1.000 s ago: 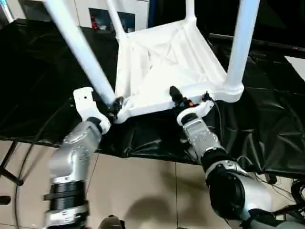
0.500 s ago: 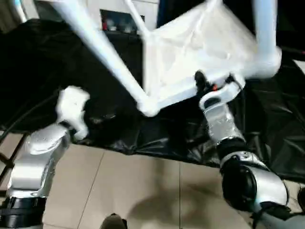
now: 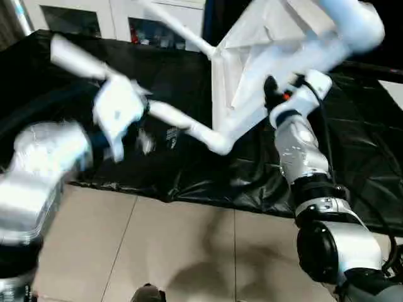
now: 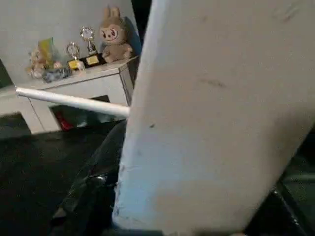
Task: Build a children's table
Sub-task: Flip table
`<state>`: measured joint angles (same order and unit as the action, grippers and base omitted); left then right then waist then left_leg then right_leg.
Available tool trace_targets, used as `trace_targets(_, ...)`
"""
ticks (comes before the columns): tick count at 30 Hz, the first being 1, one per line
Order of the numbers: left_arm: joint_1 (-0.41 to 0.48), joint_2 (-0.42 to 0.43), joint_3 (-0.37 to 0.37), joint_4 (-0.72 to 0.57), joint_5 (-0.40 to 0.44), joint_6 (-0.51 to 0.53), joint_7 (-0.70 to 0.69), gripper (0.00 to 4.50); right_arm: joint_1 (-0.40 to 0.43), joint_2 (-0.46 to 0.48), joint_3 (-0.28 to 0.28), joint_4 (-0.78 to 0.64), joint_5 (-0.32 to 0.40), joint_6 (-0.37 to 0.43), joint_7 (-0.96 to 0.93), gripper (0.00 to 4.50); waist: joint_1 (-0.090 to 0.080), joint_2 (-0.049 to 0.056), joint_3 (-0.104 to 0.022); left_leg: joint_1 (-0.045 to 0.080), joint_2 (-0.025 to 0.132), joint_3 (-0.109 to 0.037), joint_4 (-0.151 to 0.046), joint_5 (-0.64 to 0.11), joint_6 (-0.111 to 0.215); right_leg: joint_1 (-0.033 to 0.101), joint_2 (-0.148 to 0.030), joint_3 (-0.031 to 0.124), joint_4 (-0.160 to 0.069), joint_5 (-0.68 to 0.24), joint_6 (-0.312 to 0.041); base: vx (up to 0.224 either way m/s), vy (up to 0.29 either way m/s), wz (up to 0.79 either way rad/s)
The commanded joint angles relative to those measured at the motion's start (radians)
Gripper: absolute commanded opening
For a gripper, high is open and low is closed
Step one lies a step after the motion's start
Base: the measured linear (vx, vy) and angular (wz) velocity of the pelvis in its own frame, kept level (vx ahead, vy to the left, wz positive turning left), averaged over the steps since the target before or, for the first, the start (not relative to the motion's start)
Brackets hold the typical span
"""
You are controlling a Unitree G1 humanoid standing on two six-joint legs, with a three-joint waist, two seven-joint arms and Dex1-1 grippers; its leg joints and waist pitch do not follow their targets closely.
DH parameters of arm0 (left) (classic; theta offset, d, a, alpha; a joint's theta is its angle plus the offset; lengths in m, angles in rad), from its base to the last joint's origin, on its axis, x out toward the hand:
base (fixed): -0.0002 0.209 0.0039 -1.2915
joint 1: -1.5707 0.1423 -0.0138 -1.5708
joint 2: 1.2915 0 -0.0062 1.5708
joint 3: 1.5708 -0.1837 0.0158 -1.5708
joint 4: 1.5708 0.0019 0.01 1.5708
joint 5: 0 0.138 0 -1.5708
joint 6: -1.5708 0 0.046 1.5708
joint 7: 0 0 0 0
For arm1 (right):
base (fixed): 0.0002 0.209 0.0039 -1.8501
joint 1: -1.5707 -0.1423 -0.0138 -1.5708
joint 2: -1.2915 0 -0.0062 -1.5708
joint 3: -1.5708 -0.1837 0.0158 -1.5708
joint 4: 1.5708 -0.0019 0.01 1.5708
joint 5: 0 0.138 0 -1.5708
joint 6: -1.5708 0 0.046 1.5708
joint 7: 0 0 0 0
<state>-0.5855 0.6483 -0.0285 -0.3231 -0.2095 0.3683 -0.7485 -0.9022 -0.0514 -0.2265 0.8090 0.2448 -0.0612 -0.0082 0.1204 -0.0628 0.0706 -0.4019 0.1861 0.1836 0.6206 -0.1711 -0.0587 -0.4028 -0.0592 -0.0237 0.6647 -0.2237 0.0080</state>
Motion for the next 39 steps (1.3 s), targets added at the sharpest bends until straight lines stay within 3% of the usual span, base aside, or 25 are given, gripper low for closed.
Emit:
trace_targets(1, -0.096, 0.018, -0.005, 0.036, 0.071, -0.086, 0.037, 3.82, 0.007, -0.037, 0.055, -0.018, -0.096, 0.033, -0.041, 1.99, -0.016, 0.013, -0.077, 0.035, 0.031, -0.008, -0.080, -0.164, -0.104, 0.033, -0.057, 0.034, -0.070, -0.057, -0.123, 0.000, 0.000, 0.00)
trace_targets(4, -0.158, 0.026, -0.021, 0.084, 0.131, -0.151, 0.061, 3.82, -0.006, -0.042, 0.074, -0.012, -0.125, 0.038, -0.065, 1.98, -0.022, 0.011, -0.075, 0.029, 0.032, -0.010, -0.080, -0.174, -0.110, 0.035, -0.063, 0.036, -0.075, -0.086, -0.110, 0.000, 0.000, 0.00)
trace_targets(9, -0.246, 0.037, -0.062, 0.146, 0.247, -0.238, 0.098, 3.82, -0.034, -0.033, 0.123, 0.018, -0.201, 0.046, -0.117, 1.97, -0.021, 0.011, -0.078, 0.034, 0.034, -0.008, -0.078, -0.173, -0.115, 0.029, -0.061, 0.036, -0.070, -0.080, -0.117, 0.000, 0.000, 0.00)
trace_targets(12, -0.268, 0.044, -0.082, 0.188, 0.300, -0.279, 0.128, 3.82, -0.045, -0.026, 0.136, 0.037, -0.210, 0.047, -0.118, 1.96, -0.022, 0.010, -0.077, 0.032, 0.035, -0.009, -0.078, -0.179, -0.115, 0.029, -0.062, 0.035, -0.070, -0.074, -0.115, 0.000, 0.000, 0.00)
trace_targets(13, -0.291, 0.060, -0.104, 0.249, 0.364, -0.340, 0.165, 3.82, -0.051, -0.021, 0.156, 0.047, -0.218, 0.061, -0.123, 1.96, -0.022, 0.006, -0.078, 0.030, 0.034, -0.010, -0.078, -0.174, -0.113, 0.032, -0.062, 0.036, -0.070, -0.070, -0.113, 0.000, 0.000, 0.00)
trace_targets(17, -0.318, 0.070, -0.114, 0.317, 0.433, -0.409, 0.218, 3.82, -0.053, -0.019, 0.176, 0.057, -0.229, 0.071, -0.105, 1.96, -0.022, 0.010, -0.079, 0.033, 0.037, -0.012, -0.079, -0.180, -0.118, 0.031, -0.065, 0.035, -0.069, -0.064, -0.110, 0.000, 0.000, 0.00)
trace_targets(18, -0.353, 0.076, -0.112, 0.378, 0.485, -0.440, 0.282, 3.82, -0.049, -0.015, 0.186, 0.063, -0.235, 0.083, -0.090, 1.96, -0.023, 0.008, -0.079, 0.033, 0.036, -0.011, -0.079, -0.179, -0.117, 0.029, -0.062, 0.035, -0.068, -0.056, -0.113, 0.000, 0.000, 0.00)
trace_targets(19, -0.369, 0.082, -0.115, 0.404, 0.516, -0.464, 0.311, 3.82, -0.048, -0.014, 0.187, 0.067, -0.239, 0.086, -0.092, 2.30, -0.024, 0.012, -0.080, 0.034, 0.035, -0.012, -0.078, -0.179, -0.119, 0.031, -0.063, 0.034, -0.067, -0.046, -0.116, 0.000, 0.000, 0.00)
trace_targets(20, -0.381, 0.086, -0.117, 0.426, 0.528, -0.467, 0.322, 3.82, -0.045, -0.014, 0.187, 0.068, -0.237, 0.085, -0.085, 2.64, -0.025, 0.008, -0.080, 0.034, 0.037, -0.013, -0.079, -0.178, -0.119, 0.032, -0.065, 0.033, -0.066, -0.041, -0.117, 0.000, 0.000, 0.00)
trace_targets(23, -0.406, 0.096, -0.135, 0.502, 0.566, -0.491, 0.341, 3.82, -0.042, -0.016, 0.189, 0.075, -0.246, 0.087, -0.084, 2.64, -0.027, 0.013, -0.080, 0.035, 0.037, -0.014, -0.078, -0.180, -0.122, 0.031, -0.067, 0.033, -0.066, -0.036, -0.130, 0.000, 0.000, 0.00)
trace_targets(25, -0.418, 0.105, -0.149, 0.546, 0.592, -0.511, 0.352, 3.82, -0.043, -0.018, 0.190, 0.082, -0.251, 0.088, -0.091, 3.05, -0.027, 0.015, -0.079, 0.034, 0.036, -0.013, -0.078, -0.181, -0.123, 0.031, -0.067, 0.033, -0.066, -0.033, -0.137, 0.000, 0.000, 0.00)
trace_targets(34, -0.486, 0.088, -0.183, 0.761, 0.694, -0.579, 0.463, 3.82, -0.045, -0.013, 0.186, 0.094, -0.236, 0.070, -0.067, 3.05, -0.029, 0.018, -0.085, 0.035, 0.037, -0.015, -0.075, -0.145, -0.113, 0.038, -0.068, 0.030, -0.058, 0.068, -0.166, 0.000, 0.000, 0.00)
trace_targets(39, -0.516, 0.088, -0.188, 0.843, 0.723, -0.584, 0.513, 3.82, -0.047, -0.012, 0.186, 0.098, -0.239, 0.065, -0.061, 3.05, -0.030, 0.023, -0.083, 0.037, 0.040, -0.016, -0.077, -0.166, -0.113, 0.037, -0.071, 0.030, -0.061, 0.045, -0.176, 0.000, 0.000, 0.00)
